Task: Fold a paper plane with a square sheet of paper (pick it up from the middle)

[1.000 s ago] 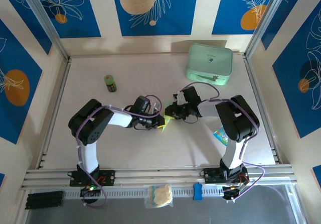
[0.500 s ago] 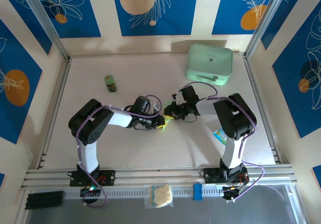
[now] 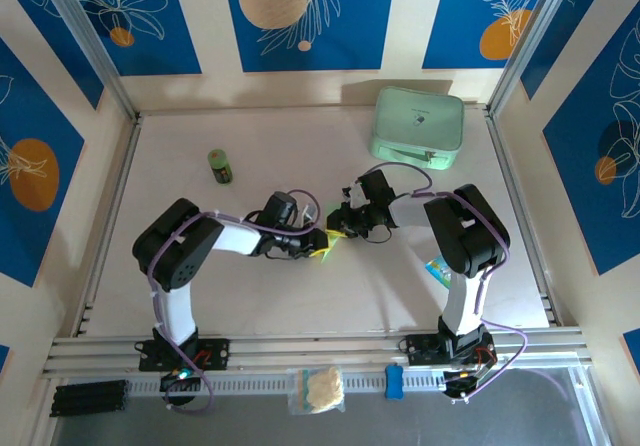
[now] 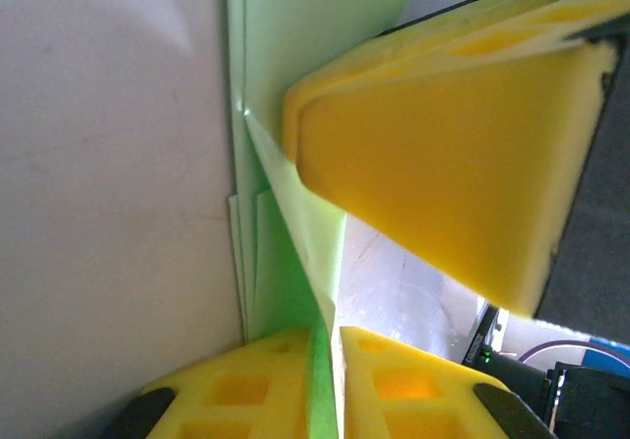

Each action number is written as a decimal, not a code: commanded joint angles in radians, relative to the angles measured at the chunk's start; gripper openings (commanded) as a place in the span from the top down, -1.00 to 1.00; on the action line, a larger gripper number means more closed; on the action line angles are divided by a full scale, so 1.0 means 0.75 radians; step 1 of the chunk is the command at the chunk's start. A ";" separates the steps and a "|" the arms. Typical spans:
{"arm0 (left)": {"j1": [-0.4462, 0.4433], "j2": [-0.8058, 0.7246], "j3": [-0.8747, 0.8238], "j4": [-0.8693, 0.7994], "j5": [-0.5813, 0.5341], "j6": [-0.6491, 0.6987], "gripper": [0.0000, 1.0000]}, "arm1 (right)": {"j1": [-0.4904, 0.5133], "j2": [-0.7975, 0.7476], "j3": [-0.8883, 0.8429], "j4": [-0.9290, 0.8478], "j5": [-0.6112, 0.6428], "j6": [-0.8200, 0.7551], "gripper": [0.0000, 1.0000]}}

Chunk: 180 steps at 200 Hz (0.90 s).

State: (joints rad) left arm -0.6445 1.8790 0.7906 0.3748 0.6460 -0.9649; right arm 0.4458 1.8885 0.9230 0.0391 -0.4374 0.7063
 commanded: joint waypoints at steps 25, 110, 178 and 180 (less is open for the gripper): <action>0.020 -0.065 -0.075 -0.148 -0.007 -0.035 0.61 | 0.012 0.054 0.022 -0.070 0.048 -0.025 0.59; 0.007 -0.076 -0.070 -0.218 -0.035 -0.013 0.65 | 0.017 0.067 0.036 -0.094 0.060 -0.021 0.60; 0.005 -0.314 -0.062 -0.269 -0.176 0.024 0.54 | 0.030 0.030 0.037 -0.135 0.099 -0.016 0.62; 0.005 -0.318 -0.062 -0.266 -0.176 0.023 0.54 | 0.029 0.030 0.037 -0.137 0.100 -0.015 0.62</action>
State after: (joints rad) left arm -0.6415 1.7039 0.7521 0.2050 0.5610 -0.9775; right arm 0.4583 1.9018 0.9527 0.0090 -0.4156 0.7067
